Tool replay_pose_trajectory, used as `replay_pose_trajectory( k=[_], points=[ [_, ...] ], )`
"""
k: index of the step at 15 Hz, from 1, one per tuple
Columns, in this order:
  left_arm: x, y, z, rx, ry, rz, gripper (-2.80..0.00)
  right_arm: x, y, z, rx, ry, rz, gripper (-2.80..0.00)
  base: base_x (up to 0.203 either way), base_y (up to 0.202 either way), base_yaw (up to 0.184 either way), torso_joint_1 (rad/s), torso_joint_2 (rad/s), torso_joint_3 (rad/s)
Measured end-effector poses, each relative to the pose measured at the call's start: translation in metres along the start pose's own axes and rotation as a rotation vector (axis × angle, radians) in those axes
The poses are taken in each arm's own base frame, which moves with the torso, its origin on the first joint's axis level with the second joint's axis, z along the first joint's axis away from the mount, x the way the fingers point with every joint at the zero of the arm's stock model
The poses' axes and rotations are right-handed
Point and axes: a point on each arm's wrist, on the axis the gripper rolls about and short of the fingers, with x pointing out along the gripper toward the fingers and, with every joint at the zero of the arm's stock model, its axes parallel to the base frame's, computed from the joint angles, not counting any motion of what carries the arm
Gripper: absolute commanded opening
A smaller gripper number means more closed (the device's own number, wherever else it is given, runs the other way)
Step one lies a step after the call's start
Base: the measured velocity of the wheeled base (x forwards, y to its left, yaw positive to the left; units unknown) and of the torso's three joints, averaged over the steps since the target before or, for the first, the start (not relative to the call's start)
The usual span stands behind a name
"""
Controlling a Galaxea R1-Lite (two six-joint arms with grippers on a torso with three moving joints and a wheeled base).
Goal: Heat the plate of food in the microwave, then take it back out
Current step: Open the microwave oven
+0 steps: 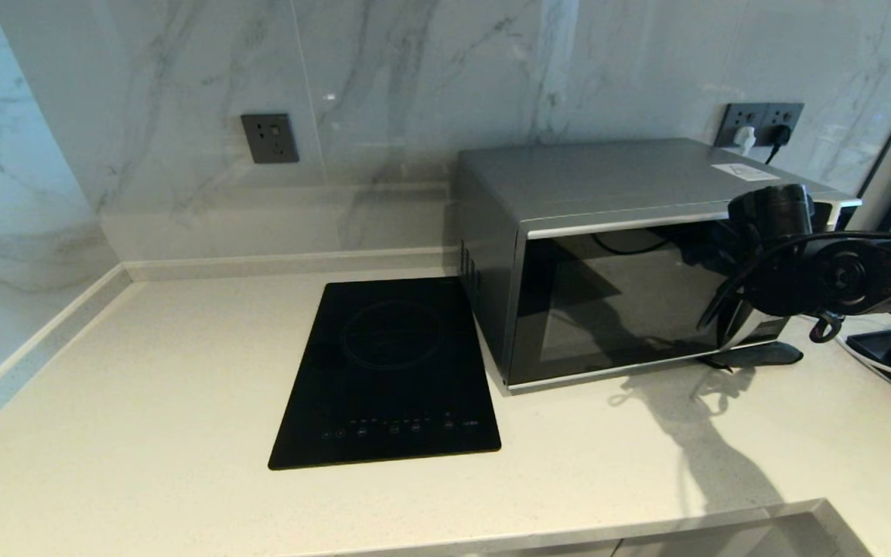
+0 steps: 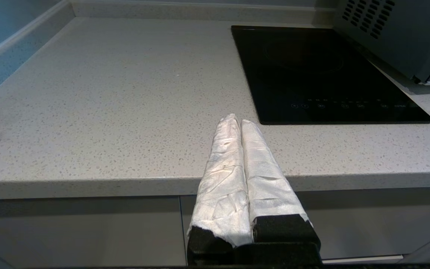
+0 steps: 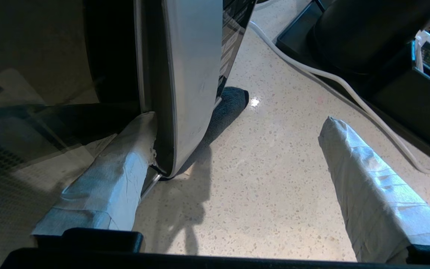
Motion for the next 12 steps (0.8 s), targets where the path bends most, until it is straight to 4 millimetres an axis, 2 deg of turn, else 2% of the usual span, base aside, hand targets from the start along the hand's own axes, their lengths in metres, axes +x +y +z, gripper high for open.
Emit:
replay_pose_trajectory(
  k=[1, 2, 8, 12],
  points=[
    [0.0, 0.0, 0.0, 0.0, 0.0, 0.0, -2.8, 0.0027, 0.0013, -0.0005, -0.003, -0.006, -0.001, 0.0, 0.0, 0.0, 0.0, 0.0, 0.0, 0.0],
    [0.0, 0.0, 0.0, 0.0, 0.0, 0.0, -2.8, 0.0048, 0.0023, -0.001, -0.001, -0.01, -0.001, -2.8, 0.0, 0.0, 0.0, 0.0, 0.0, 0.0],
    [0.0, 0.0, 0.0, 0.0, 0.0, 0.0, -2.8, 0.0126, 0.004, -0.0054, -0.009, -0.013, -0.002, -2.8, 0.0, 0.0, 0.0, 0.0, 0.0, 0.0],
    [0.0, -0.0001, 0.0001, 0.0, -0.001, 0.002, -2.8, 0.011, 0.0051, -0.007, -0.014, -0.011, 0.003, -2.8, 0.0, 0.0, 0.0, 0.0, 0.0, 0.0]
  ],
)
